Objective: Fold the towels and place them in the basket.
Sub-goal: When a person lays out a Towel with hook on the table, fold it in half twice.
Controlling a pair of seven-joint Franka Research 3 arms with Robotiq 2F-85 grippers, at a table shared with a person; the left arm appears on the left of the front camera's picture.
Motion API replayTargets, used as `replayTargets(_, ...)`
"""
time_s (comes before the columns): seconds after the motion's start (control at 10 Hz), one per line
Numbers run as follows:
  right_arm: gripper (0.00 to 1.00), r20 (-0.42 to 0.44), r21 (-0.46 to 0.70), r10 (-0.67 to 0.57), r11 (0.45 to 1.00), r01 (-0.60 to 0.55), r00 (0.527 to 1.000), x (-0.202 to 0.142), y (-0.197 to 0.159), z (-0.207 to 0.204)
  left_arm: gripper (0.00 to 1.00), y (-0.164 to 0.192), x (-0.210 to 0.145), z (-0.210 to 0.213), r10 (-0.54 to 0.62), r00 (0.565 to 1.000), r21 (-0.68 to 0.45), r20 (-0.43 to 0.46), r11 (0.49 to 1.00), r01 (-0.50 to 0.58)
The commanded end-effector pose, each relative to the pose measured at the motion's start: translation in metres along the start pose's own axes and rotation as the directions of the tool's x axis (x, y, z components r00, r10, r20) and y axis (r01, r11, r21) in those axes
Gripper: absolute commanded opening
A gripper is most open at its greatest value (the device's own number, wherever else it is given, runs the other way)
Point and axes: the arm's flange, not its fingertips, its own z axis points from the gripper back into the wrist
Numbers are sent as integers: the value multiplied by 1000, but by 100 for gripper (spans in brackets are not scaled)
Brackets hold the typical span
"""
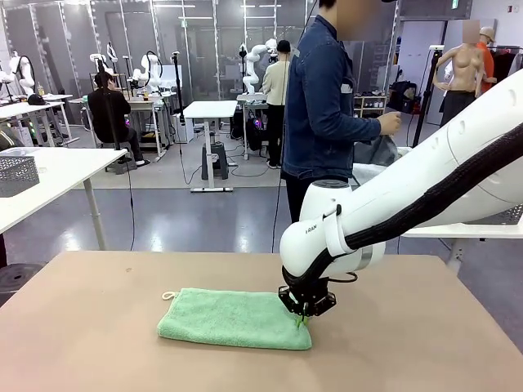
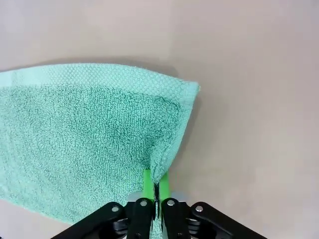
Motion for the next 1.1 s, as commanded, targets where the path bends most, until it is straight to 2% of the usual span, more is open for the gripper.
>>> replayTargets(0.0, 0, 17, -7, -21, 1000, 22, 1000, -11, -4, -3, 93, -1, 1, 0, 1, 1000, 1, 0, 1000, -1)
replayTargets(0.1, 0, 14, -21, 7, 1000, -7, 1000, -15, -7, 4, 93, -1, 1, 0, 1, 1000, 1, 0, 1000, -1)
replayTargets(0.2, 0, 17, -89, 72, 994, -71, 997, -21, -15, 21, 93, -1, 1, 0, 1, 1000, 1, 0, 1000, -1)
replayTargets(0.3, 0, 58, -154, 103, 984, -93, 993, -24, -23, 39, 93, -1, 1, 0, 1, 1000, 1, 0, 1000, -1)
replayTargets(0.4, 0, 27, -212, 198, 959, -188, 980, -22, -34, 56, 93, -1, 1, 0, 1, 1000, 1, 0, 1000, -1)
replayTargets(0.5, 0, 50, -194, 230, 957, -216, 972, -20, -44, 75, 93, -1, 1, 0, 1, 1000, 1, 0, 1000, -1)
replayTargets(0.6, 0, 76, -242, 251, 943, -227, 965, -23, -48, 93, 93, -1, 1, 0, 1, 1000, 1, 0, 1000, -1)
replayTargets(0.8, 0, 123, -324, 302, 913, -250, 945, -34, -37, 126, 93, -1, 1, 0, 1, 1000, 1, 0, 1000, -1)
replayTargets(1.0, 0, 140, -267, 385, 902, -339, 912, -47, -3, 138, 93, -1, 1, 0, 1, 1000, 1, 0, 1000, -1)
